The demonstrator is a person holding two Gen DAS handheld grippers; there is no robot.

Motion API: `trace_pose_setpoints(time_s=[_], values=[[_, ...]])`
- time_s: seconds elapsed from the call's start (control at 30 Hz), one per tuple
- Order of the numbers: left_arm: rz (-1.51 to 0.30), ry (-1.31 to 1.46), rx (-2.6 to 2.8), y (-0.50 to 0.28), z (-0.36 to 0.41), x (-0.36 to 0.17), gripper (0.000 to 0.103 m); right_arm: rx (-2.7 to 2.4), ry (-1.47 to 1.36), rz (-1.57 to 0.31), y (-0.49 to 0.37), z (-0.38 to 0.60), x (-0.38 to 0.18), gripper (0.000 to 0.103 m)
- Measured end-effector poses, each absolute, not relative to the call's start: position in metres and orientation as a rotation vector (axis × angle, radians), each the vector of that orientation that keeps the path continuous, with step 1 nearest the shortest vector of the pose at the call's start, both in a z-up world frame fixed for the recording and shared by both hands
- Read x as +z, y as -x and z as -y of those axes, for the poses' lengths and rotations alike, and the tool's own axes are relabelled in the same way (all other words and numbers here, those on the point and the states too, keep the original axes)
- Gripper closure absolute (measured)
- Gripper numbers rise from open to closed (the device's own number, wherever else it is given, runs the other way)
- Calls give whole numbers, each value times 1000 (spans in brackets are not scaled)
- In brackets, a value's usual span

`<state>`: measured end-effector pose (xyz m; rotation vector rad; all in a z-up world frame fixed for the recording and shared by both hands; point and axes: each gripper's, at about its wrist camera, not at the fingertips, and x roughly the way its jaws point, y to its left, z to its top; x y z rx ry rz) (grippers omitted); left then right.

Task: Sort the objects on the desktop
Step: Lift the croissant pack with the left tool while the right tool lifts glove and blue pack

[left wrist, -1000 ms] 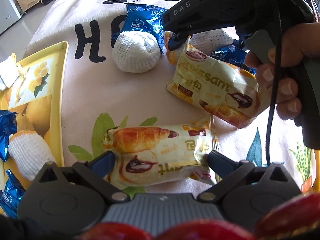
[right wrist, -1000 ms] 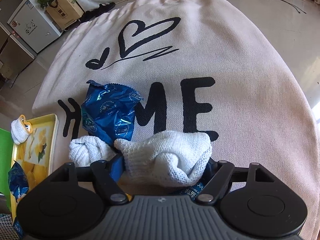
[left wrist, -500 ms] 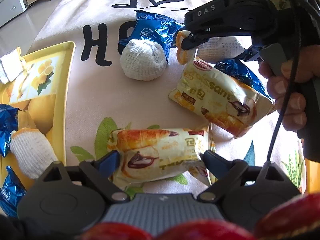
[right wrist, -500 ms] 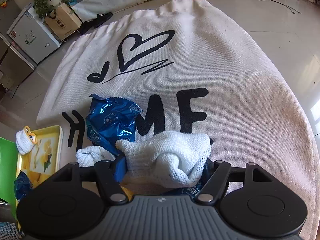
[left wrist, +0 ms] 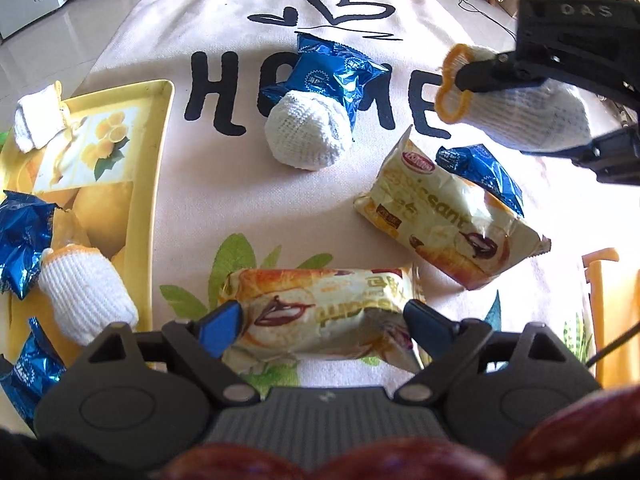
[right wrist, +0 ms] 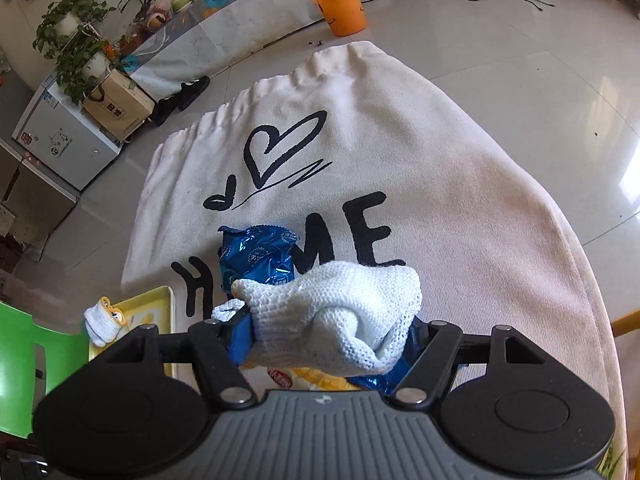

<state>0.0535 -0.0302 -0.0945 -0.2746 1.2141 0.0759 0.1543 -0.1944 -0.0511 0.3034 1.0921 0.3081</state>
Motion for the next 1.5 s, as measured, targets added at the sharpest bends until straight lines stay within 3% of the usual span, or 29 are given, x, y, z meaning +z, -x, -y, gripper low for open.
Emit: trace_pose_setpoints(time_s=[0.27,0.6,1.2,1.5], values=[[-1200,291,81,-53,24,-88,14,297,-312,-1101,-147,197,-54,34],[-1245,224,2,-56,42,-104,1,328,-302,-1110,-154,186,-55,34],[-1231,-67,22,-52,79,-122,0,331,-338,-1124,-152,189,-56,34],[-1230,66,44,-56,61,-112,9,337,-334,-1117,-152,188,-55,34]])
